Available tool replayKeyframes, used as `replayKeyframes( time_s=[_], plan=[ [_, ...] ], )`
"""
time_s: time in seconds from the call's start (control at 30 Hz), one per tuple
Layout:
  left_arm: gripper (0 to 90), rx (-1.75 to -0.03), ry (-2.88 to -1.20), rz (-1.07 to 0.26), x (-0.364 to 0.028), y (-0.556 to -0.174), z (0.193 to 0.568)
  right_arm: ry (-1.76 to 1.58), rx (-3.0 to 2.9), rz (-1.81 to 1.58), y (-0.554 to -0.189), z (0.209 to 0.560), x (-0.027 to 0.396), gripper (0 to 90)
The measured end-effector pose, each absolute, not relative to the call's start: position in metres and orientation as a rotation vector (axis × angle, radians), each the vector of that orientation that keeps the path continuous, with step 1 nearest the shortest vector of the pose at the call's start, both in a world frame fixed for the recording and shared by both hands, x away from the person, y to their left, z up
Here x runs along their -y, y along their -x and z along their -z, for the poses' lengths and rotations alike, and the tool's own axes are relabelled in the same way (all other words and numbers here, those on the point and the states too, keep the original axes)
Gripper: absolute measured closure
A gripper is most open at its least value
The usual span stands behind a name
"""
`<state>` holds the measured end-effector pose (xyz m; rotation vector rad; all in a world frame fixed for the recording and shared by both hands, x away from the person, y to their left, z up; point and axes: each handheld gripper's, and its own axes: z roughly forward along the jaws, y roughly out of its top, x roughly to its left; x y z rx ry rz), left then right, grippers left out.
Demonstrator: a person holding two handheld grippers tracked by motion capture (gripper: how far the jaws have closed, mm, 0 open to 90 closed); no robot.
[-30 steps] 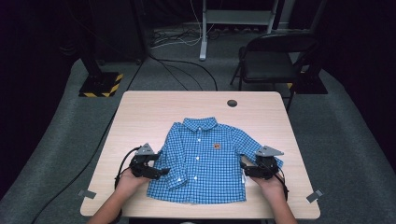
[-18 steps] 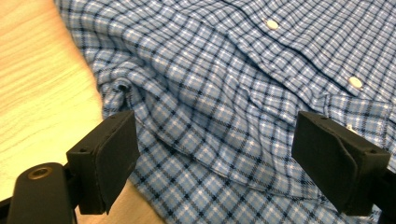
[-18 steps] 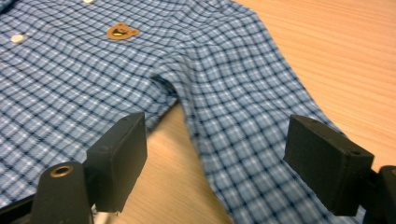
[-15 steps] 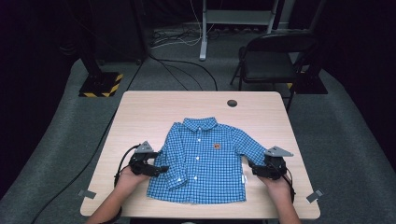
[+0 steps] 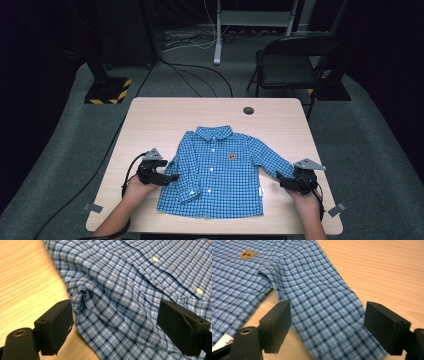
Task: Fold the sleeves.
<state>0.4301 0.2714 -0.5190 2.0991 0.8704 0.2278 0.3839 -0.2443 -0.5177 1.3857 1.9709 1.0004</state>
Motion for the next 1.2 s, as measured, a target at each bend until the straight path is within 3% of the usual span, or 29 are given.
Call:
replayKeyframes(
  time_s=[1.2],
  plan=[
    [13.6, -0.884, -2.101, -0.241, -0.277, -0.432, 0.52, -1.521, -1.951, -0.881, -0.391, 0.531, 0.263, 21.8]
  ],
)
